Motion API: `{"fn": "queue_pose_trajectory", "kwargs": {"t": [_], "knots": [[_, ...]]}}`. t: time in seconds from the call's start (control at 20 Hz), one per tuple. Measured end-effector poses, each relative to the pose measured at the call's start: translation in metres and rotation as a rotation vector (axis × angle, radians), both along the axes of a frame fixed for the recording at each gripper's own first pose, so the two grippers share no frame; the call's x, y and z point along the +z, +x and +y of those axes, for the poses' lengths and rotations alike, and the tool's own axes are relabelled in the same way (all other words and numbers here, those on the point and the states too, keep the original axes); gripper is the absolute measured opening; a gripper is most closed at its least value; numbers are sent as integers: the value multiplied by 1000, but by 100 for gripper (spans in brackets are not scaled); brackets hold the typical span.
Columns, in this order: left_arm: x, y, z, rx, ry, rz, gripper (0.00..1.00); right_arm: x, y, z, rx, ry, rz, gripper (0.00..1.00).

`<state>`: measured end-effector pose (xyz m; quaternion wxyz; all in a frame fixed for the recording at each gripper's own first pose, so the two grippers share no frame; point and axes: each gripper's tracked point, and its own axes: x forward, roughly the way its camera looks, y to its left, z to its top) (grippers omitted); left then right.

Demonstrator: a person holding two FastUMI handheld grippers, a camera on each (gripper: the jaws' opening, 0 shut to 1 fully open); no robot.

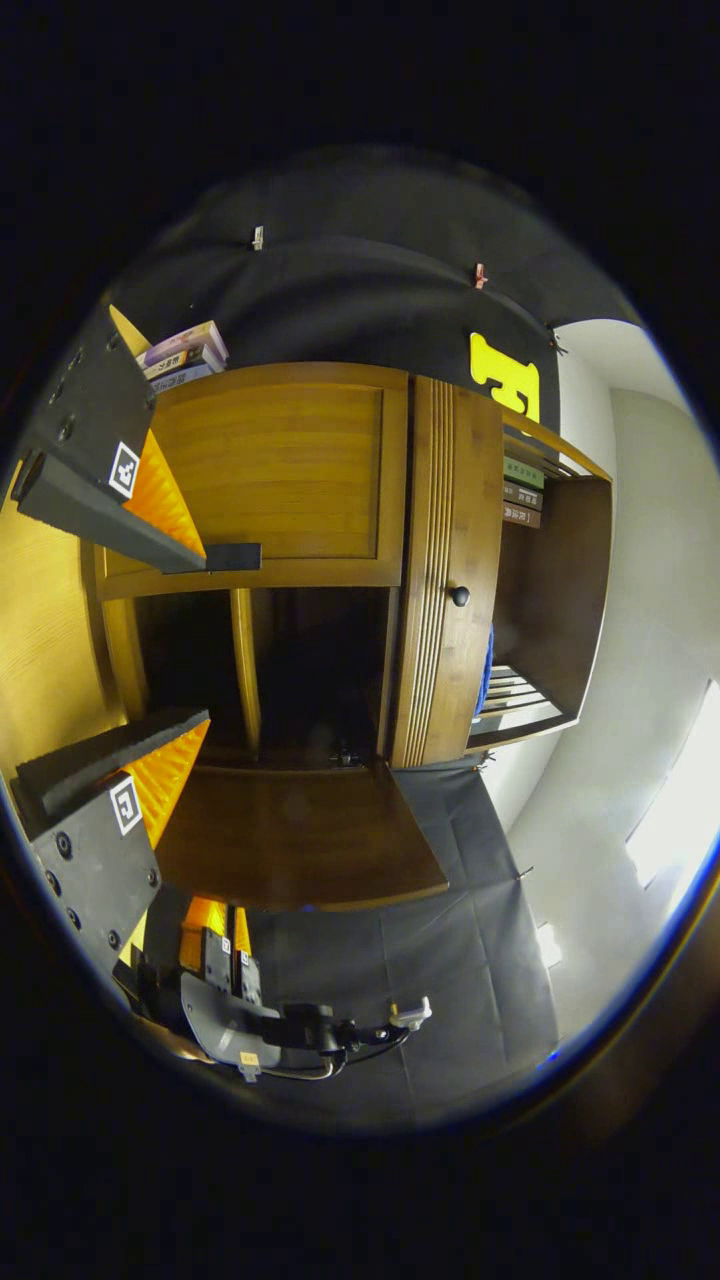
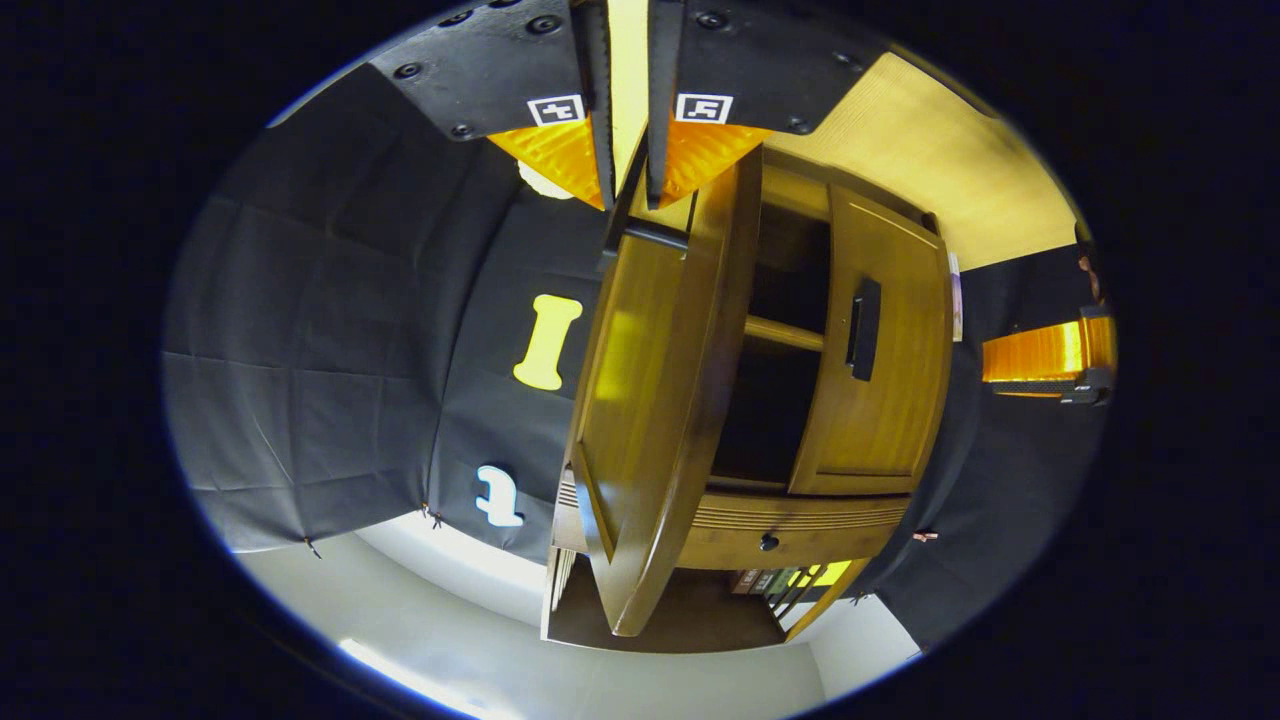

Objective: Open the right door of the double-door shoe cabinet with the right hand, and open the left door with the left hand.

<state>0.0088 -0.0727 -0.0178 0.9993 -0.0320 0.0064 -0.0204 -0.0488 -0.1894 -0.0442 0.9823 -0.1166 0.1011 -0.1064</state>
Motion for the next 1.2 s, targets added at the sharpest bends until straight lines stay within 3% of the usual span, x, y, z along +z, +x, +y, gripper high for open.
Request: {"fn": "queue_pose_trajectory", "kwargs": {"t": [0.15, 0.2, 0.25, 0.6, 0.65, 0.7, 0.85, 1.0, 1.2], "knots": [[4, 7, -5, 2, -2, -11, 85, 1, -7, -13, -2, 34, 4, 16], [4, 9, -6, 5, 2, -14, 85, 2, -8, -18, 3, 42, 3, 10], [4, 11, -7, 11, 6, -16, 85, 1, -10, -21, 12, 53, 4, 14], [2, 23, -21, 39, 8, -14, 83, 3, -14, -45, 69, 88, -14, 11], [2, 25, -22, 44, 10, -14, 83, 3, -15, -49, 71, 99, -13, 7], [1, 27, -25, 46, 11, -16, 83, 4, -15, -52, 71, 109, -10, 10], [2, 31, -32, 43, 2, -18, 83, 9, -24, -66, 49, 108, -28, 6], [5, 36, -40, 29, -2, -25, 85, 16, -38, -90, -9, 63, -56, 10], [9, 36, -47, 7, -5, -41, 83, 27, -55, -82, -8, 60, -82, 10]]}}
